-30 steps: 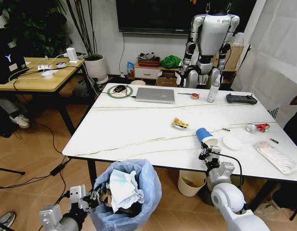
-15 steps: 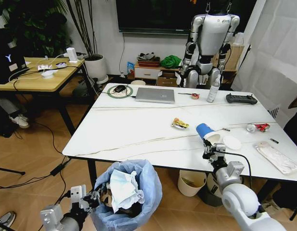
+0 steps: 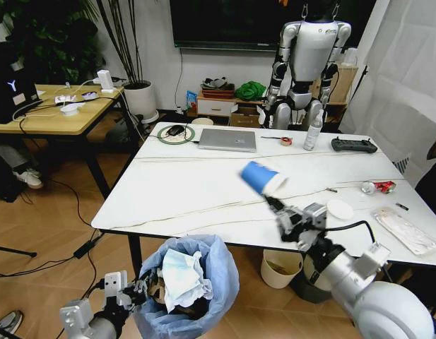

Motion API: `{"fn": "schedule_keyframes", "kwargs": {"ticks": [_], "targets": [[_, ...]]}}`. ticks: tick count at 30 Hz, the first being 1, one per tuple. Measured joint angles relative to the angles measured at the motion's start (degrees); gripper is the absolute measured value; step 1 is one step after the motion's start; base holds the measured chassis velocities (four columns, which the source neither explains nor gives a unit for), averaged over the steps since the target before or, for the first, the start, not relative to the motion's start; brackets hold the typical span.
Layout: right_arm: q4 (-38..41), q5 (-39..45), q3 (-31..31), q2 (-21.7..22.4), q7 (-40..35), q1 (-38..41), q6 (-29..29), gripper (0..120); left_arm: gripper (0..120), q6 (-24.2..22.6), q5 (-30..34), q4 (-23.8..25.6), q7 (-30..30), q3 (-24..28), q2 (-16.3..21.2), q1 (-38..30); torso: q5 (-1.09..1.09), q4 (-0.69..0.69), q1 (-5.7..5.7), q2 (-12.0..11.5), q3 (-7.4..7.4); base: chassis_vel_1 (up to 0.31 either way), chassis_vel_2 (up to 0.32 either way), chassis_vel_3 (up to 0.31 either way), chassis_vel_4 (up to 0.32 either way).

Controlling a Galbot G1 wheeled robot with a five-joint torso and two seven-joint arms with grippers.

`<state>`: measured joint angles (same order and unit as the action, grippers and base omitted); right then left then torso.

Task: Pick up the trash bin and place the trash from the table into it.

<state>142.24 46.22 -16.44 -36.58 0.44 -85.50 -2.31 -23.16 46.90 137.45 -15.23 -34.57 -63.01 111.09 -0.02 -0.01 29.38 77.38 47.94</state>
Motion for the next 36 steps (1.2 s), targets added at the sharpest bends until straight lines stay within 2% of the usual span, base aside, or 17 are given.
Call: {"fn": "schedule_keyframes", "kwargs": {"ticks": [2, 7, 9, 16, 29, 36], "targets": [[-0.27, 0.0, 1.07, 0.39, 1.5, -0.01, 0.57, 0, 0, -0.08, 0.11, 0.0, -0.06, 0.03, 0.19, -0.08, 0.01, 0.01, 0.0, 0.0, 0.0, 0.0, 0.0, 0.0, 0.0], [-5.83, -1.84, 8.78, 0.3, 8.89, 2.1, 4.25, 0, 0, -0.56, 0.68, 0.19, -0.29, 0.22, 1.08, -0.01, 0.03, 0.02, 0.0, 0.0, 0.01, 0.0, 0.0, 0.0, 0.0], [-6.24, -1.98, 9.4, 0.13, 9.27, 2.43, 4.43, 0, 0, -0.58, 0.72, 0.22, -0.3, 0.23, 1.13, 0.03, 0.03, 0.01, 0.0, 0.0, 0.01, 0.0, 0.0, 0.0, 0.0], [-11.84, -7.22, 19.4, -4.03, 11.2, 5.25, 5.58, 0, 0, -0.71, 0.86, 0.89, -0.37, 0.28, 1.02, 0.14, 0.02, 0.02, 0.01, -0.01, 0.01, 0.0, 0.0, 0.0, 0.0], [-15.49, -13.78, 25.6, -6.62, 9.28, 4.06, 4.76, 0, 0, -0.99, -0.53, 2.06, -0.6, 0.61, 0.64, 0.4, 0.01, 0.01, 0.01, -0.02, 0.0, 0.0, 0.0, 0.0, 0.0], [-16.61, -16.28, 25.72, -7.27, 8.33, 3.34, 4.26, 0, 0, -0.99, -1.93, 2.68, -0.46, 0.65, 0.56, 1.12, 0.02, 0.01, 0.01, -0.02, 0.0, 0.0, 0.0, 0.0, 0.0]]}}
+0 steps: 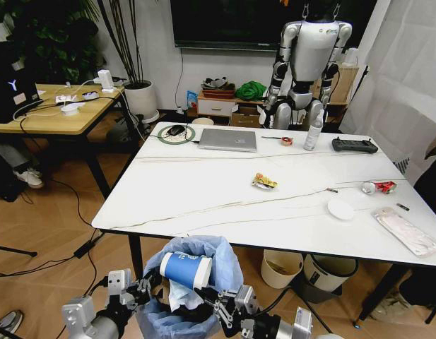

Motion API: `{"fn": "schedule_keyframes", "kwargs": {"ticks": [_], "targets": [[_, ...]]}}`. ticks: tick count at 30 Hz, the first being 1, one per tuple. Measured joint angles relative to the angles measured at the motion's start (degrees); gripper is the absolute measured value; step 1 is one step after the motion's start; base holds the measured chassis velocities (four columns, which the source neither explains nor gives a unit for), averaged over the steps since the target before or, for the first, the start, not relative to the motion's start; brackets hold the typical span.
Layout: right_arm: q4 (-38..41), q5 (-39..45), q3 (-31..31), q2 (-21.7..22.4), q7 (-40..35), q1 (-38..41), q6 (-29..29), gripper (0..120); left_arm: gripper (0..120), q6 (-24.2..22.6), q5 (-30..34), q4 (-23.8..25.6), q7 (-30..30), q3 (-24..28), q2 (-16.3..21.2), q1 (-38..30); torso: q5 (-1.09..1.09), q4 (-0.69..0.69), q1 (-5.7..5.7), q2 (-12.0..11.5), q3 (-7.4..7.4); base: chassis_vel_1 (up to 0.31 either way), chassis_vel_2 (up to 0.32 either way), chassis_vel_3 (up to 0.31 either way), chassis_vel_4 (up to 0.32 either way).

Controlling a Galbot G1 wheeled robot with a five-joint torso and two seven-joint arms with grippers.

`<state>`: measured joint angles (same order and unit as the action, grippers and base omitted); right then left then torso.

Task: Pick up the trash bin and place the trash from the table into it.

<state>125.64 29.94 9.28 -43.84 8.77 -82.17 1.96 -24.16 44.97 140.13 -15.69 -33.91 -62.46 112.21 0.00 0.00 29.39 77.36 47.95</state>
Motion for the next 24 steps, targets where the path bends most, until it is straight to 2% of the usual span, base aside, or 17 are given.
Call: {"fn": "schedule_keyframes", "kwargs": {"ticks": [3, 13, 14, 20, 21, 24], "targets": [[0.07, -0.23, -0.56, 0.05, -0.11, -0.33, 0.0, 0, 0, 0.01, -0.41, 0.0, 0.06, 0.05, -0.04, 0.12, 0.0, 0.0, 0.0, 0.0, 0.0, 0.0, 0.0, 0.0, 0.0], [2.63, -0.11, -4.37, 0.8, 0.06, -2.41, 0.92, 36, 0, 0.22, -0.94, -0.87, 0.07, 0.38, -0.24, -0.07, 0.0, 0.0, 0.0, 0.0, 0.0, 0.0, 0.0, 0.0, 0.0], [2.63, -0.11, -4.37, 0.8, 0.06, -2.41, 0.92, 36, 0, 0.22, -0.94, -0.87, 0.07, 0.38, -0.24, -0.07, 0.0, 0.0, 0.0, 0.0, 0.0, 0.0, 0.0, 0.0, 0.0], [4.83, 1.78, -8.28, 1.16, -0.92, -2.67, 0.87, 63, 0, 0.32, -0.86, -1.24, 0.07, 0.64, -0.31, -0.37, -0.01, 0.0, 0.0, 0.0, 0.0, 0.0, 0.0, 0.0, 0.0], [4.83, 1.78, -8.28, 1.16, -0.92, -2.67, 0.87, 63, 0, 0.32, -0.86, -1.24, 0.07, 0.64, -0.31, -0.37, -0.01, 0.0, 0.0, 0.0, 0.0, 0.0, 0.0, 0.0, 0.0], [5.23, 1.77, -9.2, 0.68, -1.95, -2.35, 0.85, 75, 0, 0.33, -0.8, -1.22, 0.08, 0.68, -0.24, -0.32, 0.0, 0.01, 0.0, 0.0, 0.0, 0.0, 0.0, 0.0, 0.0]]}}
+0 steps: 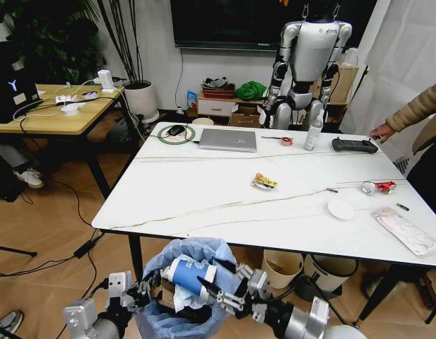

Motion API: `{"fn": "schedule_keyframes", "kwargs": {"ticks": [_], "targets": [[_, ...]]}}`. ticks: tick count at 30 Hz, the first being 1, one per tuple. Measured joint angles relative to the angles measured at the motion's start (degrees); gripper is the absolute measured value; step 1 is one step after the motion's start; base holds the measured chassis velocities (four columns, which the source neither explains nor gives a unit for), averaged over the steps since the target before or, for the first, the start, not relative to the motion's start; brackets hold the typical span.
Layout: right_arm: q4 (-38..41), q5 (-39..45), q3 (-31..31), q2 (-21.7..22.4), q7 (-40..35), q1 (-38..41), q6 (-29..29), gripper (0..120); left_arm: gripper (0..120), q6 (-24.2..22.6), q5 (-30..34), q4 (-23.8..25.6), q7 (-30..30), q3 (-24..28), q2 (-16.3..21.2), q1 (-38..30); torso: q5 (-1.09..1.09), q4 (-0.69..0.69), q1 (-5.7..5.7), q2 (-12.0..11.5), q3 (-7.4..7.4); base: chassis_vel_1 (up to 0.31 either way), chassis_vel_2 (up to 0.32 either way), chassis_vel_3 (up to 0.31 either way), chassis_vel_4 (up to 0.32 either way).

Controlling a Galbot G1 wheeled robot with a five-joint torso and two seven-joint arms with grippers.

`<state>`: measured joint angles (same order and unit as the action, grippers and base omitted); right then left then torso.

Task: Pick up the trash bin and place the trash from the table into it.

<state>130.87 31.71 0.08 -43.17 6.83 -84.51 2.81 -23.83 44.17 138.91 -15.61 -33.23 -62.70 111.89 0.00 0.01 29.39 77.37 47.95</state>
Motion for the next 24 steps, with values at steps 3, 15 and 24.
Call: {"fn": "schedule_keyframes", "kwargs": {"ticks": [3, 15, 24], "targets": [[0.17, 1.16, -1.27, -2.5, -3.42, 2.57, -0.95, 87, 0, 0.0, 0.21, 0.49, 0.04, -0.16, 0.08, 0.11, 0.01, 0.0, 0.0, 0.0, 0.0, 0.0, 0.0, 0.0, 0.0], [-6.69, 3.79, -4.63, -8.42, -16.46, 13.34, -8.51, 100, 0, 0.19, 0.2, 0.63, 0.36, -0.17, -0.21, 0.86, 0.0, 0.0, 0.0, 0.0, 0.0, 0.0, 0.0, 0.0, 0.0], [-16.85, 4.31, -5.34, -12.96, -22.22, 26.4, -19.35, 100, 0, 0.21, 0.65, 0.8, 0.37, -1.2, -0.55, 1.04, -0.01, -0.01, 0.0, 0.0, 0.01, 0.0, 0.0, 0.0, 0.0]]}}
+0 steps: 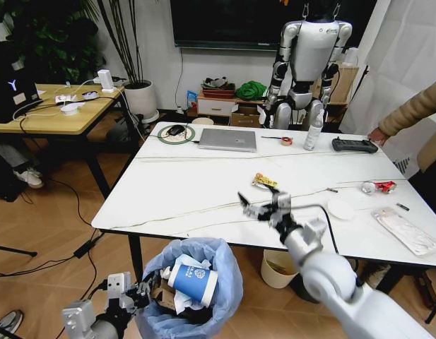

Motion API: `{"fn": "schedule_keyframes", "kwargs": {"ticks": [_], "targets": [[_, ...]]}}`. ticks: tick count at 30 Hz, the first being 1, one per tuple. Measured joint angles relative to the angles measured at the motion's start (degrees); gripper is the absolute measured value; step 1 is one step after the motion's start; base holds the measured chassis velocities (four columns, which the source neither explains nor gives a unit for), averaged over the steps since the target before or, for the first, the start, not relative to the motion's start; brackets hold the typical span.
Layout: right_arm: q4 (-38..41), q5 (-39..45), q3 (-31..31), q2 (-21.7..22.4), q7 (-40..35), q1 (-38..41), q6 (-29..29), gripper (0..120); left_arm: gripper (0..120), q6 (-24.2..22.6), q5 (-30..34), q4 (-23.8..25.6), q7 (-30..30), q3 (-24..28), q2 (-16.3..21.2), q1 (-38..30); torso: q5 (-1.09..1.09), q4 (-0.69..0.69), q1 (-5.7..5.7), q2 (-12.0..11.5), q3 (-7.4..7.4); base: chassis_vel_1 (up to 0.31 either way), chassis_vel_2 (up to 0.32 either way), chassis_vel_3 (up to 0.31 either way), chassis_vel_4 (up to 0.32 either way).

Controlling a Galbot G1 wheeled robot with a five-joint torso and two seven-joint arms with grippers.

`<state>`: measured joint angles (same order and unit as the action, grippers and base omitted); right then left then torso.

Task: Pick up the trash bin and place the trash from the table into it.

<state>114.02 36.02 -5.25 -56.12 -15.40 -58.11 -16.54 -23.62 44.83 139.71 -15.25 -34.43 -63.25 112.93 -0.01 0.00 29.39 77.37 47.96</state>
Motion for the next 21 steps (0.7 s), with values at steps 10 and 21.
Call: {"fn": "schedule_keyframes", "kwargs": {"ticks": [10, 21], "targets": [[-14.39, 0.59, -3.74, -5.97, 8.29, 8.68, -7.37, 100, 0, 0.04, -0.04, 0.04, -0.01, -0.21, -0.62, 0.05, 0.01, 0.0, 0.0, 0.0, 0.0, 0.0, 0.0, 0.0, 0.0], [-27.35, -2.51, -3.36, -8.82, 12.94, 14.66, -7.42, 100, 0, 0.11, -0.24, 0.08, -0.03, -0.41, -1.01, 0.27, 0.01, 0.0, 0.01, 0.0, 0.0, 0.0, 0.0, 0.0, 0.0]]}}
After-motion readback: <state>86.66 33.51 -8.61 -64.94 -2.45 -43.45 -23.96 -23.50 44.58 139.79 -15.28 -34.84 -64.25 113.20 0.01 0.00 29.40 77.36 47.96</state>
